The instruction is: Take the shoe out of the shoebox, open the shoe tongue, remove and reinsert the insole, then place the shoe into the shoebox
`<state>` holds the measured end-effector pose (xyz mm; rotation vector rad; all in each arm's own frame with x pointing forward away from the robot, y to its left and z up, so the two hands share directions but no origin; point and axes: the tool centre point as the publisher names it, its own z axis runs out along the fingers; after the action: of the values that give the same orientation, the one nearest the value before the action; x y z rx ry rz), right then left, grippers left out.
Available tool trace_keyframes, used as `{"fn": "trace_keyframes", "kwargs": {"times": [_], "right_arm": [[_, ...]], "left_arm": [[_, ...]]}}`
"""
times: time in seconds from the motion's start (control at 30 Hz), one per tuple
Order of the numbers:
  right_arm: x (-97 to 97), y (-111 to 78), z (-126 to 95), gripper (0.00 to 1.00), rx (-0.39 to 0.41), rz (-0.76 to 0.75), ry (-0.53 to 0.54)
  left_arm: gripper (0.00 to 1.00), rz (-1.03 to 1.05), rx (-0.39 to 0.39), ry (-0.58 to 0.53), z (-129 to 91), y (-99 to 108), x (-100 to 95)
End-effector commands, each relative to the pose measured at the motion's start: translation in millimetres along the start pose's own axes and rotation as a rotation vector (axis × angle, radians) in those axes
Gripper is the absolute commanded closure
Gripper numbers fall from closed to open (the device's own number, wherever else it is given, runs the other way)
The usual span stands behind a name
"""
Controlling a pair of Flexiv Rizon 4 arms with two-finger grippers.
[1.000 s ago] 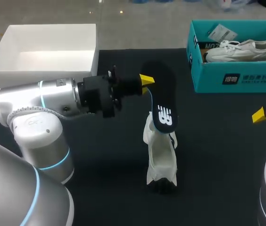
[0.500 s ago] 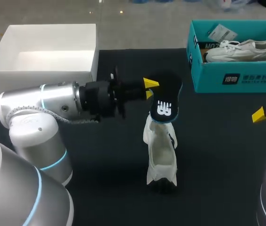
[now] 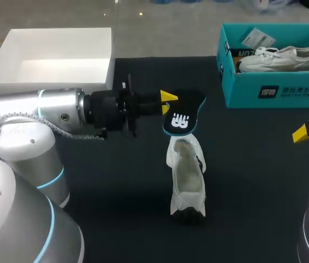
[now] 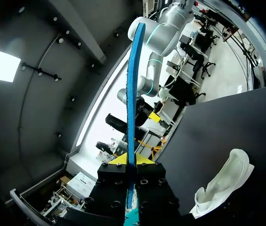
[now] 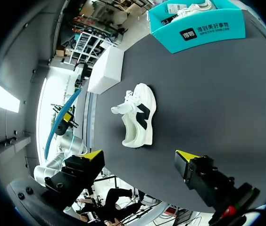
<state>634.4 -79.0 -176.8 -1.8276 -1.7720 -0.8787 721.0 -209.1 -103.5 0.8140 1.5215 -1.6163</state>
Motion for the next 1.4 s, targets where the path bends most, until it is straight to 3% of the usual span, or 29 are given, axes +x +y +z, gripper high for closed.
{"fn": "trace_keyframes", "kwargs": {"times": [0.03, 0.3, 0.5, 0.8, 0.93, 1.07, 1.17, 1.4], "right_arm": [[1.3, -10.7, -3, 0.0, -0.039, 0.001, -0.004], [1.3, -10.7, -3, 0.0, -0.039, 0.001, -0.004], [1.3, -10.7, -3, 0.0, -0.039, 0.001, -0.004], [1.3, -10.7, -3, 0.0, -0.039, 0.001, -0.004], [1.3, -10.7, -3, 0.0, -0.039, 0.001, -0.004], [1.3, -10.7, -3, 0.0, -0.039, 0.001, -0.004], [1.3, -10.7, -3, 0.0, -0.039, 0.001, -0.004], [1.3, -10.7, -3, 0.0, -0.039, 0.001, -0.004]], "left_arm": [[1.0, 0.0, -0.001, 0.001, 0, -1, -0.1], [1.0, -0.124, 0.087, 0.026, 6, 10, 67.3], [1.0, -0.179, 0.116, 0.018, 6, -6, 99.2], [1.0, -0.27, 0.055, 0.138, 1, -27, 141.8], [1.0, -0.303, 0.027, 0.15, -10, -26, 155.1], [1.0, -0.325, 0.065, 0.155, -13, -23, 166.8], [1.0, -0.328, 0.094, 0.148, -7, -16, 175.4], [1.0, -0.342, 0.082, 0.186, 16, 7, 188.1]]}}
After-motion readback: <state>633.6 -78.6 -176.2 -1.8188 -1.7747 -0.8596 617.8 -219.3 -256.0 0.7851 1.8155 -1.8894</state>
